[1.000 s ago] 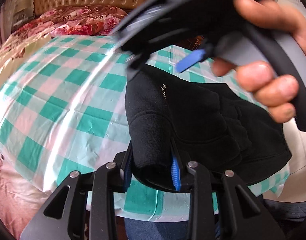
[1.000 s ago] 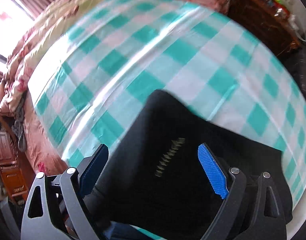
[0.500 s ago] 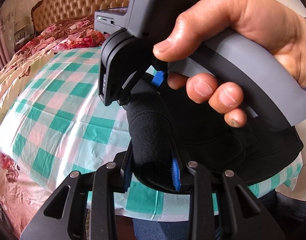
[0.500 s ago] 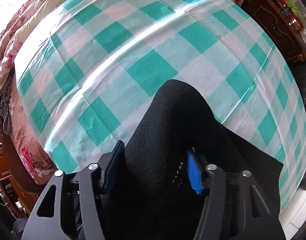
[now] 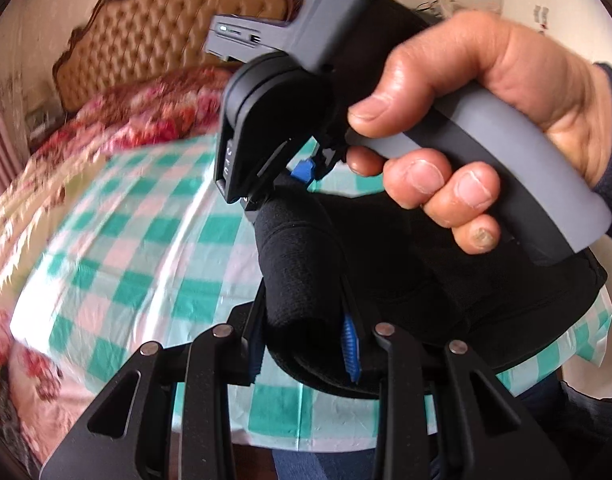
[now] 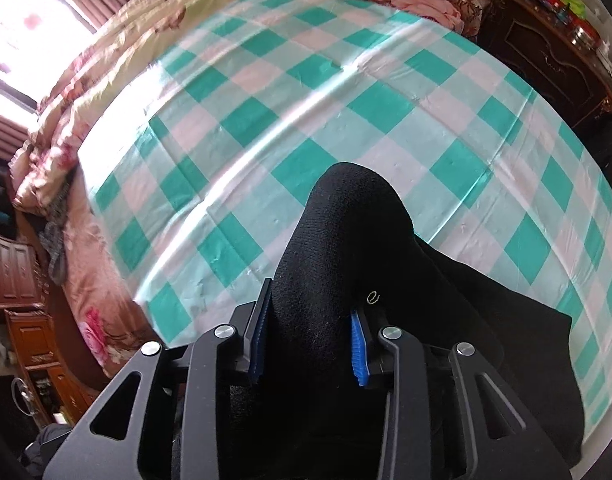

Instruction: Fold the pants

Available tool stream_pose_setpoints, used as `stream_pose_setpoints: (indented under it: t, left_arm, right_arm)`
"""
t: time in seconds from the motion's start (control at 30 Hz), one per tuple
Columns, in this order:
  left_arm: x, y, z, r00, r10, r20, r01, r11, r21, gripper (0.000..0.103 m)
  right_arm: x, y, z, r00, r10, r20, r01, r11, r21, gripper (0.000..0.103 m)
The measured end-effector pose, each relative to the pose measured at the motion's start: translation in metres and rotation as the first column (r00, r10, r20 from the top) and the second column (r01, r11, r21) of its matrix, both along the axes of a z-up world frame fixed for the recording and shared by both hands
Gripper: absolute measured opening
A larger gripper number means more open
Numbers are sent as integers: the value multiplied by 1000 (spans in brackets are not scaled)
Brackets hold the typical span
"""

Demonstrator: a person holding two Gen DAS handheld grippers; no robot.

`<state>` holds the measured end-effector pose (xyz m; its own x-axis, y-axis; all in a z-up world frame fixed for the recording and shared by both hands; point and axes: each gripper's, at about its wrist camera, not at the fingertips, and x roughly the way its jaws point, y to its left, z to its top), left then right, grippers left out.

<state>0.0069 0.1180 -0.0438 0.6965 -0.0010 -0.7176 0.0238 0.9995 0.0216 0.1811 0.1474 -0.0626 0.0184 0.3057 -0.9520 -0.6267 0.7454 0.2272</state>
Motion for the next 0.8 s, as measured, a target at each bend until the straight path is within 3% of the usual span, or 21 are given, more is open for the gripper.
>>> stream_pose_setpoints:
  t: [0.13,0.27,0.37,0.57,0.7,0.8]
  left_arm:
    - [-6,-41,22,993,-87,86,78,992,98,31]
    - [-11,-98,41,965,-209,161,170,958,229,31]
    - [-14,-150,51,929,-315,193,241,913,328,31]
    - [-22,-257,50,830,-524,191,387,788,478,31]
    - [-24,-327,35,753,-633,181,464,705,537,31]
    - [-23,-368,14,713,-682,163,502,658,561,31]
  right_arm:
    - [7,-55,31,997,-78,-29,81,985,154,29]
    - [12,-138,59,981,-180,-67,192,930,313,27]
    - [9,-205,68,963,-254,-94,270,874,404,26]
    - [-7,-333,63,914,-377,-147,396,760,516,25]
    - [-16,-409,44,873,-451,-189,474,689,549,25]
    - [-21,-457,17,840,-497,-217,527,651,547,25]
